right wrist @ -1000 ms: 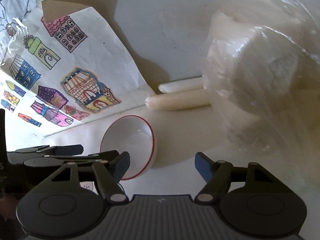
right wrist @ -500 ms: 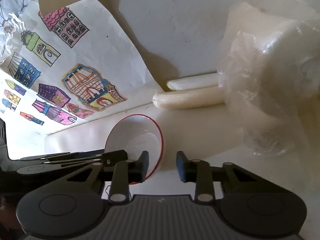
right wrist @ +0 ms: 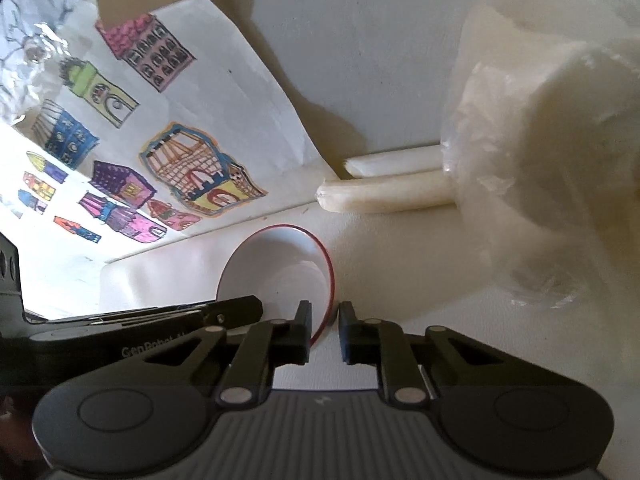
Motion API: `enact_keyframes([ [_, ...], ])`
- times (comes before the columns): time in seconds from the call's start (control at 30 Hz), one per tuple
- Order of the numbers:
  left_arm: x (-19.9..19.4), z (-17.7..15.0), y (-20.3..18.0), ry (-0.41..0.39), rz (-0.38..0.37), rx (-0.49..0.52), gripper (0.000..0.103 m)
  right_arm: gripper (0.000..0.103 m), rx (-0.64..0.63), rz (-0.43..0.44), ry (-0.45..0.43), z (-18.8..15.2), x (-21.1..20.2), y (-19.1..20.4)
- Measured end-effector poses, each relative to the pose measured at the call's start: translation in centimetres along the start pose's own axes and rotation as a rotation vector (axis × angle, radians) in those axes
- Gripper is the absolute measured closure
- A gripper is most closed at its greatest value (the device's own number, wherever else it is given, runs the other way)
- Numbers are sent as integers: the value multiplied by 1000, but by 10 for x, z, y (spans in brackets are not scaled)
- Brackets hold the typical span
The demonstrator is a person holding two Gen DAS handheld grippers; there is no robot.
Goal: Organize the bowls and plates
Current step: 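Close the right tool on the second white bowl rim while the left tool grips it too, then lift the white bowl with both tools and carry it over the steel bowl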
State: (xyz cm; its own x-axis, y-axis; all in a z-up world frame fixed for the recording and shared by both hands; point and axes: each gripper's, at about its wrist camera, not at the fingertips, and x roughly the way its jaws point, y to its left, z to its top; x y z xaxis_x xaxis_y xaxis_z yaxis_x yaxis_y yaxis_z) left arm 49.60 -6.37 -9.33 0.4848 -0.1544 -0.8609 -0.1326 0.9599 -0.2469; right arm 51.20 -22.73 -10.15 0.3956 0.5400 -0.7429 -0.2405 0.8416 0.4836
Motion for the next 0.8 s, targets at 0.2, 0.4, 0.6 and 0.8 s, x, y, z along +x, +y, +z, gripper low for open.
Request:
enact_keyframes([
  [0.2, -18, -6, -10, -23, -20, 15, 92, 87, -6, 13, -19, -8, -23, -3],
  [0.4, -32, -17, -27, -32, -48, 48, 92, 87, 5, 15, -46, -22, -51, -9],
  [0.6, -41, -31, -49, -33, -80, 96, 92, 87, 27, 2, -82, -37, -82, -19],
  [0.8, -52, -43, -66, -34, -109, 136, 92, 87, 54, -12, -112, -55, -107, -30],
])
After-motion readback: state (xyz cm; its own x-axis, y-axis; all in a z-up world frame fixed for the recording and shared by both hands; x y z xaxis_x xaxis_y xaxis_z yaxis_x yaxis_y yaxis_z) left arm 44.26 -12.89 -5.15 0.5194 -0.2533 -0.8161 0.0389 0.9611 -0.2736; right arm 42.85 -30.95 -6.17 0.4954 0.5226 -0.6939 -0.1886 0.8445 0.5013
